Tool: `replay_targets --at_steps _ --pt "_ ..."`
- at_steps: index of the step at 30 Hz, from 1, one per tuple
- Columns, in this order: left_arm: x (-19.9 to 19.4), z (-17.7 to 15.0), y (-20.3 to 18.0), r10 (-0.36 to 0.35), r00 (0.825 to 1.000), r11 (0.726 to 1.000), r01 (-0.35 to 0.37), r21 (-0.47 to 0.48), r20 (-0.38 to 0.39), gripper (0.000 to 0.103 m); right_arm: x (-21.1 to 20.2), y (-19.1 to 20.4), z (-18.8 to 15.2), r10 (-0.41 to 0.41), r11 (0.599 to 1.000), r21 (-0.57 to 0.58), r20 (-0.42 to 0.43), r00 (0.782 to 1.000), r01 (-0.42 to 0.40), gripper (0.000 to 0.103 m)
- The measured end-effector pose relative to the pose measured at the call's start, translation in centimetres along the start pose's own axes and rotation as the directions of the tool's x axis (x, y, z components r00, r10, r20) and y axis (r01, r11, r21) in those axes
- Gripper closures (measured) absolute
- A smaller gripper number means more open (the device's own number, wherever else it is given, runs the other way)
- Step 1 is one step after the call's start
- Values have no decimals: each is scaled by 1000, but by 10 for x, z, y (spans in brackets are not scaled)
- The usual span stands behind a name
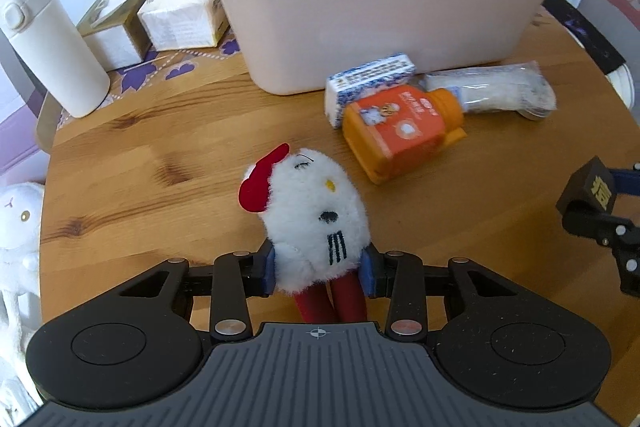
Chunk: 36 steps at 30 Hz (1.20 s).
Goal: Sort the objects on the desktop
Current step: 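Lift the plush and black cube with both tools and carry them over the bin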
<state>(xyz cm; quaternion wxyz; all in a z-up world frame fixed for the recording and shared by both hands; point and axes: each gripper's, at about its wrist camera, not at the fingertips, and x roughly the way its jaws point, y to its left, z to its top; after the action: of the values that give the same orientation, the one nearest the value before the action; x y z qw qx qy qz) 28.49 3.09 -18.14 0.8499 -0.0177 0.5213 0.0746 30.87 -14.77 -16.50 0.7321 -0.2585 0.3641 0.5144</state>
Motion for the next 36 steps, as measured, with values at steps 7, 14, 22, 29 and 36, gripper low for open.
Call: replay_targets --at_steps 7,14,22,29,36 --pt "-24 -3 -8 -16 999 1000 15 19 36 64 -25 -3 -2 -40 999 -3 41 998 40 62" --pt "-42 -2 -8 -23 998 999 21 36 60 64 -45 -15 1 -83 997 15 85 993 82 62" --pt "-70 13 -8 -20 990 999 14 45 138 64 -68 -34 12 -119 993 22 144 982 117 62" --pt "-90 33 -7 -2 980 999 -8 53 199 64 -83 -46 25 -128 992 24 199 972 126 62" --pt "-100 51 -3 27 968 999 -33 20 249 64 -95 -52 40 -135 990 -10 245 960 142 62"
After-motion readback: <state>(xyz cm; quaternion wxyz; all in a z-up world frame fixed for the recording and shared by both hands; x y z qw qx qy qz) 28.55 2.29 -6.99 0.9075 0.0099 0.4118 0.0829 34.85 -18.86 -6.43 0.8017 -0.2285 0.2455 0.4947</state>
